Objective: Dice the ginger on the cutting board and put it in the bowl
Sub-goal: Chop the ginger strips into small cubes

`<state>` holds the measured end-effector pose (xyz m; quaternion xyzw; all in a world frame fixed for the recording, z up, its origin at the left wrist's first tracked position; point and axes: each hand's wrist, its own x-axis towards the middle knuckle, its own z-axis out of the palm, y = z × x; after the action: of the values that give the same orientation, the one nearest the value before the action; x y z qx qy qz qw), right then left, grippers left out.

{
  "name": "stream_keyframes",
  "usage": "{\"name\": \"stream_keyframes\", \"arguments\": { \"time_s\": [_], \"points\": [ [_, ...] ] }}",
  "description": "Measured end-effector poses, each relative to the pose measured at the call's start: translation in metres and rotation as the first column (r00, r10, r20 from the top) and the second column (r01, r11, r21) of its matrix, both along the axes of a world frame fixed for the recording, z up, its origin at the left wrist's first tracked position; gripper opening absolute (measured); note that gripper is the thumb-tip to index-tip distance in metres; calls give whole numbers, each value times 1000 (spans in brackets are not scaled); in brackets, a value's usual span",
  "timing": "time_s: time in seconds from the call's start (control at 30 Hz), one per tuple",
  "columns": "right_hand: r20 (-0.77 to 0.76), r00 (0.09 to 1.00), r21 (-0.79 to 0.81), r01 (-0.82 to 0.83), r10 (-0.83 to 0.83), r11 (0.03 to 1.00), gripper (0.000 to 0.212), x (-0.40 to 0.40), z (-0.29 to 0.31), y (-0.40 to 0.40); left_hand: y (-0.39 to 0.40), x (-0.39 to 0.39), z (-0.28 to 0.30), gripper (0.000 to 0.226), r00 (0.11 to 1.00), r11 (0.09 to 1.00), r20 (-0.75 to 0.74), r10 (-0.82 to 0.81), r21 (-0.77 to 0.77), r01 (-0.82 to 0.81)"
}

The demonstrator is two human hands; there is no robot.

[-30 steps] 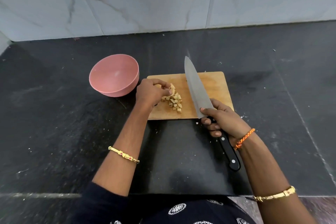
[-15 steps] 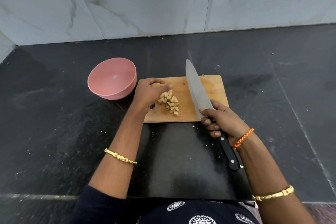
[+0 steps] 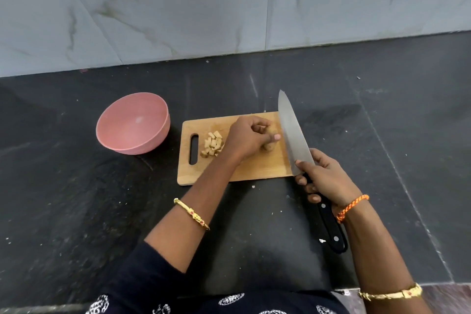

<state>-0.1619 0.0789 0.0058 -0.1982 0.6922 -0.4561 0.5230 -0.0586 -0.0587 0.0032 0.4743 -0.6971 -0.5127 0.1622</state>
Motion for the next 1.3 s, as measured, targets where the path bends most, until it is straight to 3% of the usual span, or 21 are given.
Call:
{"name": "stream_keyframes", "arguments": {
  "time_s": [0.07,0.13,0.2,0.37,0.53,0.7,1.1,1.3],
  "points": [
    [0,1000,10,14,-14,1000,17,0,-2,4,2,-4,-5,45,998,986,68,16,-168,-4],
    [-16,1000,21,16,-15,1000,18,0,-7,7,3,-3,-8,41,971,908,237,23,-411,79],
    [-83,997,37,-3,6,999,23,2,-13,10,2,2,-7,46,932,847,363,16,-500,181],
    [-293,951,66,-80,96,995,29,8,-19,5,-2,11,-5,60,884,848,418,-207,-373,375],
    [-382,909,90,-144,167,986,29,6,-12,-18,4,9,-10,57,910,835,399,-113,-459,305],
    [-524,825,152,-152,210,977,29,3,-14,-35,6,9,-16,60,944,868,319,-88,-440,229],
    [-590,688,381,-224,422,897,22,16,0,-43,8,8,-26,60,983,898,177,-56,-421,126],
    [-552,696,435,-229,459,871,18,32,-4,-2,11,8,-28,60,987,884,151,-62,-451,125]
  ]
}}
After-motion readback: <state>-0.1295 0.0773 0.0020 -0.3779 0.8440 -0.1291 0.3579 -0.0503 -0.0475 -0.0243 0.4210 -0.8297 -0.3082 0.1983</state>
